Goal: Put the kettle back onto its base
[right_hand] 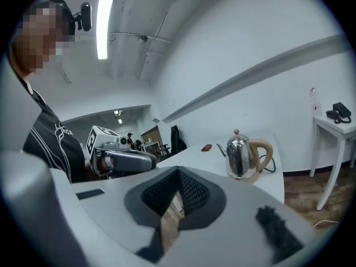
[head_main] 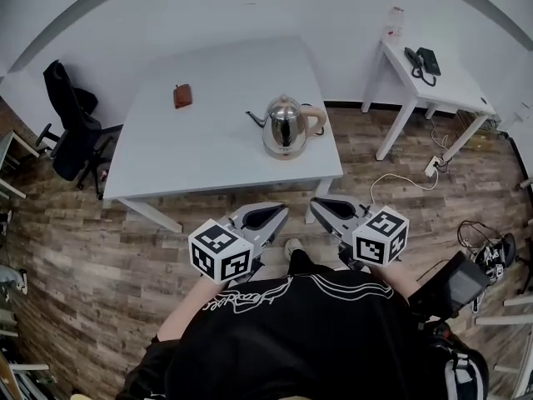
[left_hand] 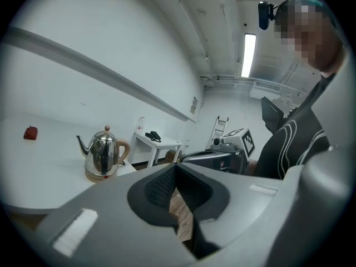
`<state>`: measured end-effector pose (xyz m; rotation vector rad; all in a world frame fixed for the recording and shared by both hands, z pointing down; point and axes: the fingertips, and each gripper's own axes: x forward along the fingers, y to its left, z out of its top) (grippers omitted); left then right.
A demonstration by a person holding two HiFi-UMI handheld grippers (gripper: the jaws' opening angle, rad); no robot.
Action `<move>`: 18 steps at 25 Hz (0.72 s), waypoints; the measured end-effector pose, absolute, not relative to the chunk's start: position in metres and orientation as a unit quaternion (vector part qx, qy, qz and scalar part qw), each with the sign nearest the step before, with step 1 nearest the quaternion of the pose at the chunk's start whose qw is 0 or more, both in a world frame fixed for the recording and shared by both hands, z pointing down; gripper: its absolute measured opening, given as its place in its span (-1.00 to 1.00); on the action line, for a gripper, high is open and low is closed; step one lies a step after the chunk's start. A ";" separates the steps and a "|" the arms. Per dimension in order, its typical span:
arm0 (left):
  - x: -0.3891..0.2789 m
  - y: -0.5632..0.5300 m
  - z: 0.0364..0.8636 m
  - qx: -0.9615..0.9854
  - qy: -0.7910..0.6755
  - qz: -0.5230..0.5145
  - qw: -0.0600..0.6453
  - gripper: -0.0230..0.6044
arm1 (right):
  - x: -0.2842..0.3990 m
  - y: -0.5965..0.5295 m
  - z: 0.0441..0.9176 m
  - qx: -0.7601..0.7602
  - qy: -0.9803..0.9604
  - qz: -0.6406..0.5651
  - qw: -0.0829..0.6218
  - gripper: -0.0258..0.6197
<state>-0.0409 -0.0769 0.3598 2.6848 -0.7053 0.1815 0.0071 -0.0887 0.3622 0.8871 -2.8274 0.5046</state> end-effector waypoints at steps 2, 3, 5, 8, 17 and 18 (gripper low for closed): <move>-0.041 -0.073 0.356 0.951 -0.244 0.060 0.182 -0.91 | 0.005 -0.084 0.361 0.296 -0.938 0.163 0.072 -0.90; -0.040 -0.072 0.354 0.951 -0.242 0.059 0.183 -0.91 | 0.005 -0.082 0.360 0.297 -0.938 0.162 0.073 -0.90; -0.037 -0.072 0.352 0.953 -0.237 0.060 0.181 -0.91 | 0.006 -0.080 0.358 0.299 -0.938 0.161 0.072 -0.90; -0.034 -0.070 0.353 0.955 -0.228 0.058 0.183 -0.91 | 0.010 -0.076 0.360 0.302 -0.936 0.163 0.071 -0.90; -0.032 -0.069 0.349 0.954 -0.226 0.056 0.188 -0.91 | 0.014 -0.076 0.357 0.303 -0.936 0.169 0.063 -0.90; -0.032 -0.070 0.350 0.954 -0.226 0.055 0.189 -0.91 | 0.014 -0.077 0.357 0.303 -0.936 0.171 0.062 -0.90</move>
